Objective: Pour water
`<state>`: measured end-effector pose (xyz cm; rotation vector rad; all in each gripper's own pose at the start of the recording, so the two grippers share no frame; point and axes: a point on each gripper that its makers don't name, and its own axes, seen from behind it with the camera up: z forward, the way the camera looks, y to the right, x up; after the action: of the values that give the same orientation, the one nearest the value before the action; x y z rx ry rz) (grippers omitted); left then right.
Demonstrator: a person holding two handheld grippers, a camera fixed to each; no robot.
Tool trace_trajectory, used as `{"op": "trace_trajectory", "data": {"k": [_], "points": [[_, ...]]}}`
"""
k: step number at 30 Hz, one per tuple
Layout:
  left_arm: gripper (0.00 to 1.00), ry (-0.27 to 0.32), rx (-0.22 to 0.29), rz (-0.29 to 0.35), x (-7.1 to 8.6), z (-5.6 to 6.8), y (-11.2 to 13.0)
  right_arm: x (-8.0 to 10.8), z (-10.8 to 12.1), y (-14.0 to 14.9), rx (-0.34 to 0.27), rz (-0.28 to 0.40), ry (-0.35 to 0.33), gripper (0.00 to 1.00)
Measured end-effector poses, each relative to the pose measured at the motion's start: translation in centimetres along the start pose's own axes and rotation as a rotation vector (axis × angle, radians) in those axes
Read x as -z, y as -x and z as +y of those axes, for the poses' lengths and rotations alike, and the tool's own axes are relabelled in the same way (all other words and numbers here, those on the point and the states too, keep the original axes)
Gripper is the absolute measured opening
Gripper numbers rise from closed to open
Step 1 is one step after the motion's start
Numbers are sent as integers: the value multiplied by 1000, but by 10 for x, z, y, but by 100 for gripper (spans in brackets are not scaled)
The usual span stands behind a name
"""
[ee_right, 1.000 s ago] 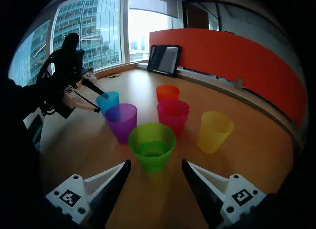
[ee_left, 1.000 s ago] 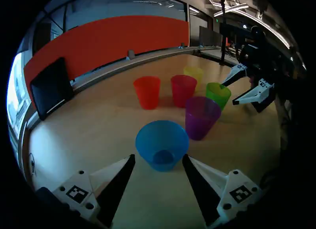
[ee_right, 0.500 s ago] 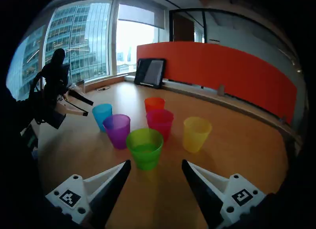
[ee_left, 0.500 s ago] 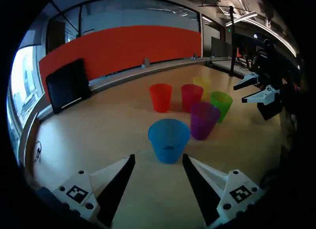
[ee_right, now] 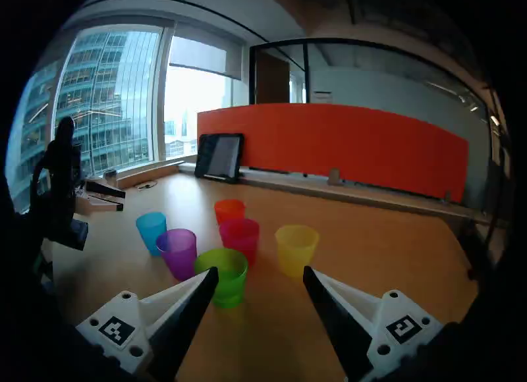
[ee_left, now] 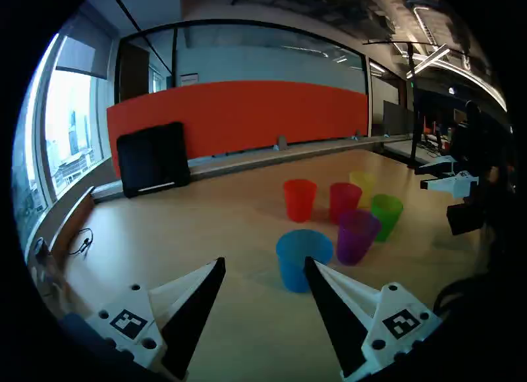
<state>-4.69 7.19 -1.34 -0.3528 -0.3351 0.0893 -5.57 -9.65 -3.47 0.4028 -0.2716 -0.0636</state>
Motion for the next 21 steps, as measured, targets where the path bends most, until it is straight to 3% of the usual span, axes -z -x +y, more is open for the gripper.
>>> {"op": "trace_trajectory", "data": {"k": [12,21], "points": [[88,-181,12,189,24,-18,-46,11,29,-41,11,141,164,100],[88,-274,36,309,45,-20,-78,24,41,-71,-1,249,281,100]]}}
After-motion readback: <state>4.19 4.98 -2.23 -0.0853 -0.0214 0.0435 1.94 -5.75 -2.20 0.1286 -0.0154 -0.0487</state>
